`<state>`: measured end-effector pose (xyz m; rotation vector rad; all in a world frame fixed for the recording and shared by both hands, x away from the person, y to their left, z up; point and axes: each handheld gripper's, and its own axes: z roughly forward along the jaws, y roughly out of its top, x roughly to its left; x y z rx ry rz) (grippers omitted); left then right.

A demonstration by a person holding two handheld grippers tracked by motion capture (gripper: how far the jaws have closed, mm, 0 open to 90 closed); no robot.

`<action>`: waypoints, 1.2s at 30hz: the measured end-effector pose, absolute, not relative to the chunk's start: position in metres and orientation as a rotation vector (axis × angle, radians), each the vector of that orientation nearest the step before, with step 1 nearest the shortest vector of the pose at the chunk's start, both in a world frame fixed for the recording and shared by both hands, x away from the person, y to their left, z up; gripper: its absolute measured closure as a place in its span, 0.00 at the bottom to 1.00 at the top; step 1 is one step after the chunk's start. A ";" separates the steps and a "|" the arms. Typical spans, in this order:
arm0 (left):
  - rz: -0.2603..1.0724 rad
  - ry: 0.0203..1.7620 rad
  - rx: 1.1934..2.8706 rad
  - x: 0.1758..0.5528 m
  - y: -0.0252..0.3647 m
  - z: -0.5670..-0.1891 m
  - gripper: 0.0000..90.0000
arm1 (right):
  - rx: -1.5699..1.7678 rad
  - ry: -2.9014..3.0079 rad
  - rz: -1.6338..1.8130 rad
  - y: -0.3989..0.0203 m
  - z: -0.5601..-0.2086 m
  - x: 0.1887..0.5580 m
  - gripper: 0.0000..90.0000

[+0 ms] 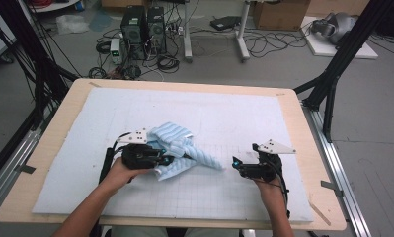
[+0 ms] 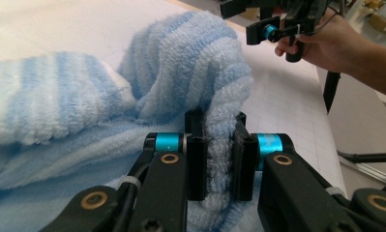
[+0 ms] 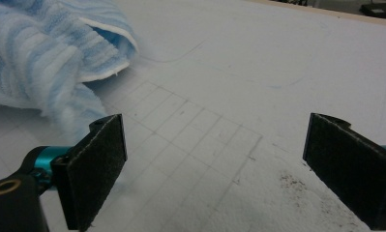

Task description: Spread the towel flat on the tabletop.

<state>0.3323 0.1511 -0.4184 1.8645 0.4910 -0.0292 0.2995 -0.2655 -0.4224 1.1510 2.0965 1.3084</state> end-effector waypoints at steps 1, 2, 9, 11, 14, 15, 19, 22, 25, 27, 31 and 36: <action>-0.025 0.506 1.856 0.333 0.156 -0.420 0.88 | 1.142 2.096 1.311 -0.264 -0.422 0.299 0.08; -0.023 0.523 1.856 0.334 0.159 -0.421 0.88 | 1.136 2.100 1.315 -0.262 -0.421 0.299 0.08; 0.206 0.774 1.834 0.341 0.177 -0.426 0.47 | 1.091 2.143 1.284 -0.250 -0.422 0.301 0.08; 0.274 0.834 1.815 0.343 0.184 -0.428 0.42 | 1.091 2.145 1.282 -0.249 -0.422 0.302 0.08; 0.356 0.893 1.753 0.345 0.197 -0.425 0.38 | 1.092 2.139 1.302 -0.245 -0.422 0.303 0.08; 0.386 0.904 1.742 0.346 0.201 -0.423 0.38 | 1.091 2.145 1.303 -0.243 -0.421 0.303 0.08; 0.415 0.938 1.716 0.347 0.213 -0.423 0.38 | 1.055 2.178 1.337 -0.225 -0.419 0.305 0.08; 0.414 0.943 1.711 0.348 0.218 -0.424 0.39 | 0.994 2.241 1.304 -0.204 -0.419 0.312 0.08; 0.418 0.941 1.705 0.348 0.221 -0.423 0.39 | 0.950 2.314 1.287 -0.187 -0.419 0.326 0.35; 0.417 0.949 1.712 0.349 0.222 -0.424 0.39 | 0.914 2.338 1.280 -0.173 -0.418 0.336 0.37; 0.412 0.961 1.708 0.350 0.226 -0.426 0.40 | 0.839 2.389 1.218 -0.146 -0.420 0.354 0.40; 0.440 0.973 1.718 0.349 0.229 -0.425 0.39 | 0.797 2.383 1.139 -0.125 -0.424 0.372 0.39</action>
